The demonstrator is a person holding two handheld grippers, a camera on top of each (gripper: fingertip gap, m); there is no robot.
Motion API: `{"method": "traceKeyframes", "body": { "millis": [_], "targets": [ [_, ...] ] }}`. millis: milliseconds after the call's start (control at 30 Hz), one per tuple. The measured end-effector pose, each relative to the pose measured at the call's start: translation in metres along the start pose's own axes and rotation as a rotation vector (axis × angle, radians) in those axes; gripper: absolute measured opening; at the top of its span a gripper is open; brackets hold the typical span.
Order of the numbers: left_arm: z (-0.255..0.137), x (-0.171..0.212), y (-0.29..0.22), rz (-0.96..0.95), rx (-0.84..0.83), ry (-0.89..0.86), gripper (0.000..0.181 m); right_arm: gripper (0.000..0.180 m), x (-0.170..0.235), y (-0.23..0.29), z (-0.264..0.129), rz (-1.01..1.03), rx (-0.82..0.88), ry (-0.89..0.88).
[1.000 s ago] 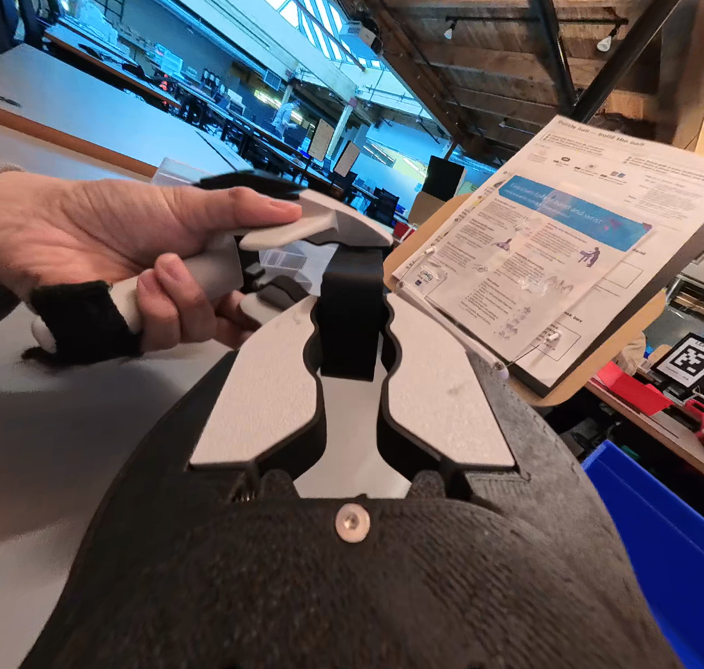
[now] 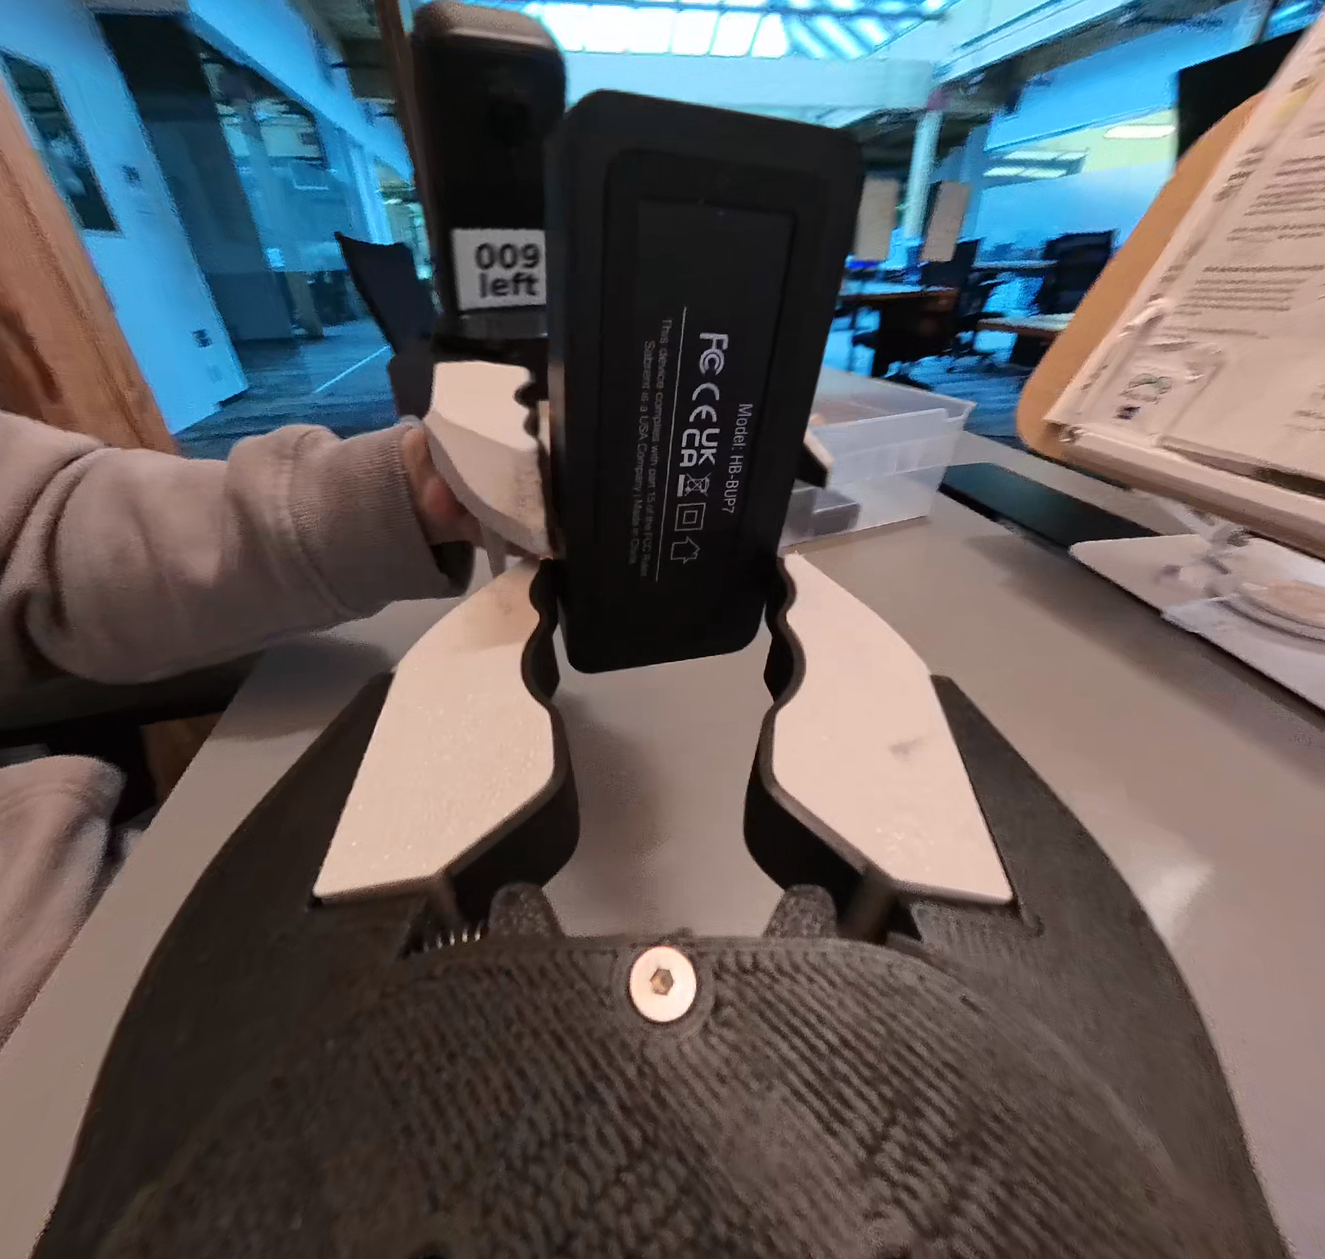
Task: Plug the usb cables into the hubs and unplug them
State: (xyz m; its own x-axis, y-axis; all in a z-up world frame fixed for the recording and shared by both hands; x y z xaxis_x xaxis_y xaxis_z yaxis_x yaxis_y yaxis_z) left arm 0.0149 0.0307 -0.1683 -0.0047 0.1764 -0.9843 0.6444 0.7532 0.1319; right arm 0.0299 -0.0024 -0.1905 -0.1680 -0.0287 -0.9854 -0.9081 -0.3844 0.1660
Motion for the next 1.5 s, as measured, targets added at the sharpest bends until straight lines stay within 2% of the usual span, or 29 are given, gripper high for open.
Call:
{"method": "traceKeyframes", "body": {
  "millis": [67, 233, 333, 367, 500, 567, 633, 733, 833, 933, 1000, 1067, 1167, 1267, 1300, 1367, 1400, 1500],
  "targets": [
    [0.002, 0.002, -0.006, -0.009, 0.052, -0.009, 0.06, 0.057, 0.004, 0.002, 0.002, -0.003, -0.012, 0.025],
    [0.005, 0.01, -0.011, 0.077, 0.051, 0.05, 0.058, 0.058, 0.013, 0.001, -0.002, 0.018, -0.046, 0.08],
    [0.001, 0.012, -0.006, 0.132, 0.008, 0.061, 0.058, 0.084, 0.011, -0.009, -0.017, 0.027, -0.041, 0.089],
    [0.0, 0.013, -0.005, 0.138, 0.011, 0.068, 0.058, 0.085, 0.006, -0.011, -0.023, 0.019, -0.039, 0.064],
    [0.006, 0.024, -0.011, 0.165, 0.059, 0.104, 0.058, 0.07, -0.016, 0.0, -0.028, 0.021, -0.104, -0.101],
    [0.012, 0.029, -0.018, 0.165, 0.098, 0.108, 0.058, 0.068, -0.014, 0.004, -0.025, -0.003, -0.115, -0.094],
    [0.017, 0.032, -0.024, 0.156, 0.131, 0.102, 0.058, 0.058, -0.01, 0.007, -0.023, -0.046, -0.12, -0.066],
    [0.021, 0.033, -0.026, 0.173, 0.126, 0.088, 0.058, 0.058, -0.014, 0.008, -0.025, -0.078, -0.116, -0.051],
    [0.023, 0.023, -0.025, 0.149, 0.079, 0.04, 0.06, 0.058, -0.028, 0.007, -0.031, -0.021, -0.124, -0.162],
    [0.027, 0.033, -0.021, 0.132, 0.019, 0.116, 0.071, 0.058, -0.036, 0.003, -0.037, 0.044, -0.141, -0.234],
    [0.031, 0.036, -0.023, 0.14, -0.008, 0.129, 0.072, 0.058, -0.034, 0.002, -0.036, 0.063, -0.145, -0.224],
    [0.035, 0.037, -0.026, 0.165, -0.019, 0.137, 0.064, 0.058, -0.032, 0.002, -0.034, 0.05, -0.133, -0.217],
    [0.039, 0.042, -0.026, 0.12, -0.031, 0.165, 0.062, 0.058, -0.028, 0.0, -0.034, 0.042, -0.121, -0.197],
    [0.039, 0.044, -0.026, 0.114, -0.03, 0.115, 0.062, 0.058, -0.026, 0.0, -0.034, 0.054, -0.126, -0.198],
    [0.039, 0.044, -0.027, 0.112, -0.031, 0.1, 0.062, 0.06, -0.023, 0.001, -0.033, 0.06, -0.131, -0.179],
    [0.04, 0.041, -0.03, 0.111, -0.014, 0.055, 0.062, 0.078, -0.014, 0.0, -0.026, 0.077, -0.119, -0.102],
    [0.041, 0.038, -0.031, 0.108, 0.001, 0.041, 0.062, 0.08, -0.011, 0.002, -0.023, 0.066, -0.124, -0.077],
    [0.044, 0.04, -0.032, 0.128, 0.024, 0.075, 0.062, 0.068, -0.011, 0.007, -0.02, 0.041, -0.136, -0.078]
  ]
}}
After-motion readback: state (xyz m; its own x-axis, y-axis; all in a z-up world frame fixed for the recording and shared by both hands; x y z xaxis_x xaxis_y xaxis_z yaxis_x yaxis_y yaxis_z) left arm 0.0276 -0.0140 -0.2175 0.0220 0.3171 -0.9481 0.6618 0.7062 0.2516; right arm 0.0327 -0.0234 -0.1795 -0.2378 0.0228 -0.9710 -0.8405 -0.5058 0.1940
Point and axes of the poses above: each gripper's, where its closed fingertips meet, z out along the fingers, x out of its underside, y = z × x across the jaws, the point moved 3 cm from there along -z, back along the fingers, and after that the axes turned 8 degrees about z, right-handed, at the moved point
